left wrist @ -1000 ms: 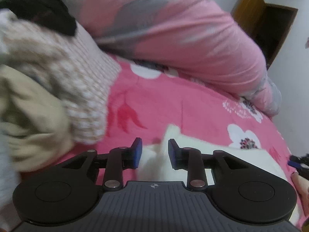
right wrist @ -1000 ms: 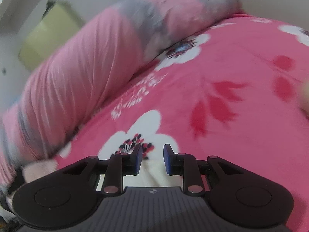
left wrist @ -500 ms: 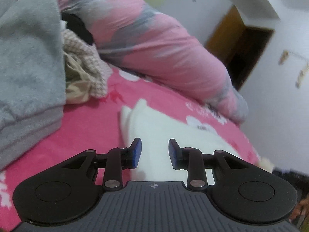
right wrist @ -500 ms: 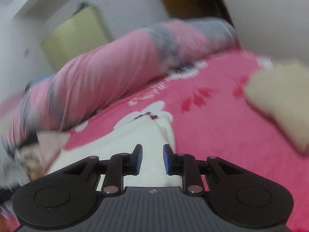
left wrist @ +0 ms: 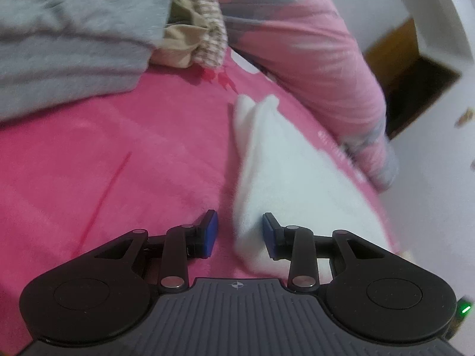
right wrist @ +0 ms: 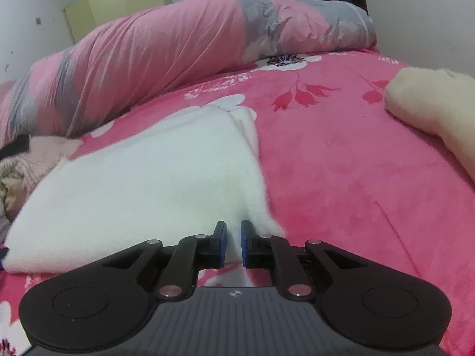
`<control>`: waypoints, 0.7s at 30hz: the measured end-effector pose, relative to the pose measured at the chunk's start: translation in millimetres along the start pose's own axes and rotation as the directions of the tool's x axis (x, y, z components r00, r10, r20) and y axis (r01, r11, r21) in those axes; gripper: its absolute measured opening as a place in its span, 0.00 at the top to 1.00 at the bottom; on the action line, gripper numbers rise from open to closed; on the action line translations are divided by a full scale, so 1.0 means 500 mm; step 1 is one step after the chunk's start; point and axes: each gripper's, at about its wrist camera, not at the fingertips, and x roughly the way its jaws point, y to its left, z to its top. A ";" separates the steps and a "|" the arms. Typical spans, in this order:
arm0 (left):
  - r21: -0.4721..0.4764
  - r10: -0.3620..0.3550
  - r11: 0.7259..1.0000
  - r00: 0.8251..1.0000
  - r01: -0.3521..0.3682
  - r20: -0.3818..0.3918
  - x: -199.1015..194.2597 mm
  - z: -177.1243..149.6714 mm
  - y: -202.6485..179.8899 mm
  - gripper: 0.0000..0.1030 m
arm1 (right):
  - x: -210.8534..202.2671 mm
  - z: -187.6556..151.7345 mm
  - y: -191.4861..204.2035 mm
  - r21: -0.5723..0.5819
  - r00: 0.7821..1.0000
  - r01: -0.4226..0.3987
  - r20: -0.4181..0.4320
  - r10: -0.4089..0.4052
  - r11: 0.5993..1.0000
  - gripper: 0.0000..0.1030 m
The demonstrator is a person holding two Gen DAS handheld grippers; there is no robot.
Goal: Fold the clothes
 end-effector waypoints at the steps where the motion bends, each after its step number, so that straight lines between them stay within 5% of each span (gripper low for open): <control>1: 0.003 0.008 1.000 1.000 -0.008 0.019 -0.010 0.002 -0.004 0.68 | -0.003 0.002 0.006 -0.009 1.000 0.006 0.001 -0.006 1.000 0.91; 6: 0.236 -0.001 0.971 0.986 -0.038 0.166 -0.062 -0.008 -0.097 0.69 | -0.058 0.028 0.041 -0.059 0.996 0.021 0.085 -0.016 0.998 0.90; 11: 0.480 -0.011 0.875 0.989 -0.061 0.146 -0.013 -0.040 -0.185 0.68 | -0.043 0.037 0.076 -0.116 0.994 0.035 0.105 -0.023 0.993 0.90; 15: 0.406 0.123 0.903 0.990 -0.142 0.074 0.083 -0.042 -0.132 0.66 | 0.020 0.001 0.056 -0.139 0.995 0.095 0.032 -0.091 0.986 0.92; 21: 0.300 0.069 0.951 0.996 -0.081 0.050 0.083 -0.025 -0.090 0.67 | 0.027 -0.007 0.054 -0.151 0.994 0.109 0.018 -0.108 0.982 0.93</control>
